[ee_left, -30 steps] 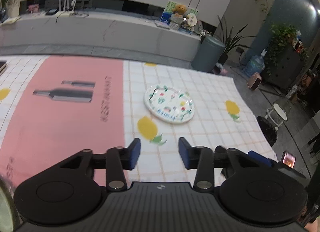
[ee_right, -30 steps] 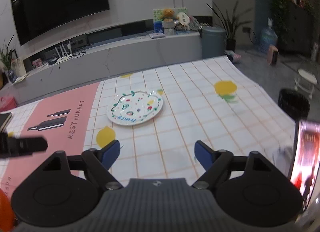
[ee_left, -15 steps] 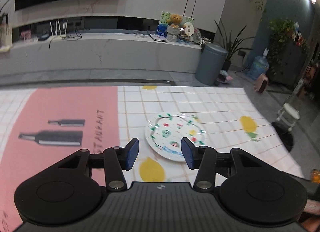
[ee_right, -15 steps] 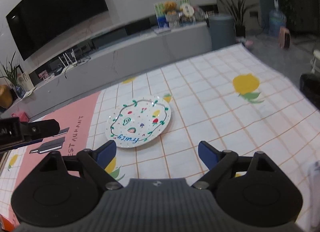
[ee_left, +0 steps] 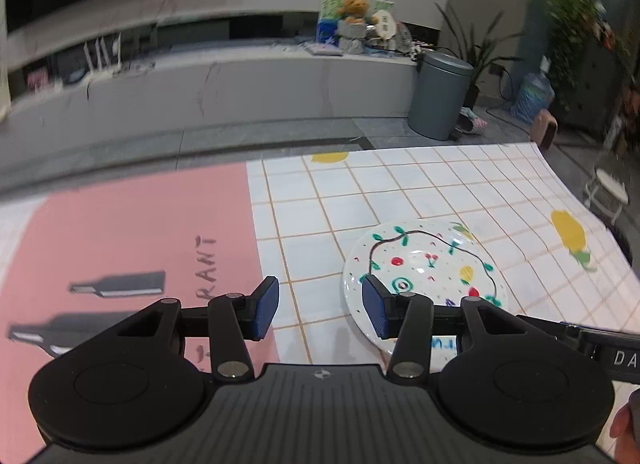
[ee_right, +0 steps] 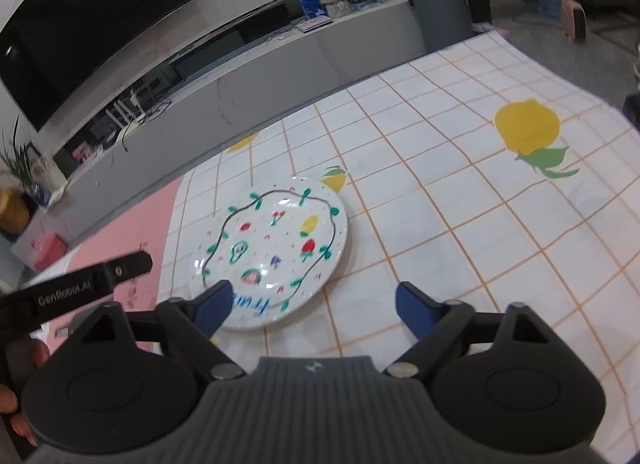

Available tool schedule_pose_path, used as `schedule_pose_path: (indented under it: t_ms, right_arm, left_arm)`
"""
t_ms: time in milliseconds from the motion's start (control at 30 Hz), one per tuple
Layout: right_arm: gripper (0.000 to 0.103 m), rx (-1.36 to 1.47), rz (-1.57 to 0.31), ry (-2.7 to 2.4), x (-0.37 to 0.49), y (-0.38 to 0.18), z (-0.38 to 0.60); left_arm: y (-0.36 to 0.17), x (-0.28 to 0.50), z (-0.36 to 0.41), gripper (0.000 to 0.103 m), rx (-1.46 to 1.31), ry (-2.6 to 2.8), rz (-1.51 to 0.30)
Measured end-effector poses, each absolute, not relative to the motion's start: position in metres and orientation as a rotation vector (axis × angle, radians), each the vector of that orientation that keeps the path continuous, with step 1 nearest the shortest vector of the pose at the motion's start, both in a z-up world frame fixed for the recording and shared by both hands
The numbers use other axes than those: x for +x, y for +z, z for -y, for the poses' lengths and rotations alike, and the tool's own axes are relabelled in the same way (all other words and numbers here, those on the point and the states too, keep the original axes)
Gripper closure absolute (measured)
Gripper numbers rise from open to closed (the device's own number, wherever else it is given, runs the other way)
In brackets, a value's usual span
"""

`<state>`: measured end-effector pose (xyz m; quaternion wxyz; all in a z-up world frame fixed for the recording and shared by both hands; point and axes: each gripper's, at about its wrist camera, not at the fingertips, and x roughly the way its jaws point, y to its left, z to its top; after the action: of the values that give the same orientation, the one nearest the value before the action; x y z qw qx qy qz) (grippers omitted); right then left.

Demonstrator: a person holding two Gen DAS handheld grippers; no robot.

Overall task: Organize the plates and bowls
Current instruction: 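Move both grippers to the painted white plate and close on its rim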

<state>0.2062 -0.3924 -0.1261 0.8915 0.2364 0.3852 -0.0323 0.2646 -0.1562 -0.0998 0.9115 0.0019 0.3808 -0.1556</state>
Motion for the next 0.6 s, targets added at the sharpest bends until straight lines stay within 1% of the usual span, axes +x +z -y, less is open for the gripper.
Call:
schedule_pose_path:
  t_ms: [200, 233, 300, 333, 400, 467, 500, 567, 600]
  right_arm:
    - [0.041, 0.535, -0.798, -0.058, 0.23, -0.137, 0.4]
    - [0.046, 0.533, -0.802, -0.059, 0.233, -0.139, 0.4]
    - [0.051, 0.534, -0.814, -0.058, 0.238, -0.142, 0.4]
    - [0.056, 0.537, -0.821, -0.058, 0.24, -0.144, 0.4]
    - [0.061, 0.535, -0.819, -0.053, 0.241, -0.145, 0.402]
    - [0.07, 0.526, -0.822, -0.048, 0.242, -0.145, 0.402]
    - [0.073, 0.528, -0.826, -0.043, 0.243, -0.146, 0.403]
    - [0.077, 0.526, -0.824, -0.044, 0.243, -0.146, 0.404]
    - [0.079, 0.522, -0.825, -0.045, 0.243, -0.146, 0.404]
  left_arm:
    - [-0.109, 0.283, 0.156, 0.052, -0.079, -0.314, -0.835]
    - [-0.11, 0.286, 0.158, 0.054, -0.085, -0.321, -0.844]
    - [-0.113, 0.289, 0.163, 0.055, -0.087, -0.333, -0.858]
    - [-0.115, 0.291, 0.165, 0.056, -0.087, -0.336, -0.868]
    - [-0.12, 0.293, 0.169, 0.058, -0.085, -0.339, -0.883]
    - [-0.125, 0.297, 0.171, 0.061, -0.086, -0.326, -0.899]
    - [-0.127, 0.299, 0.171, 0.064, -0.093, -0.323, -0.909]
    - [-0.13, 0.3, 0.172, 0.068, -0.112, -0.33, -0.918]
    - [-0.129, 0.3, 0.172, 0.072, -0.114, -0.335, -0.919]
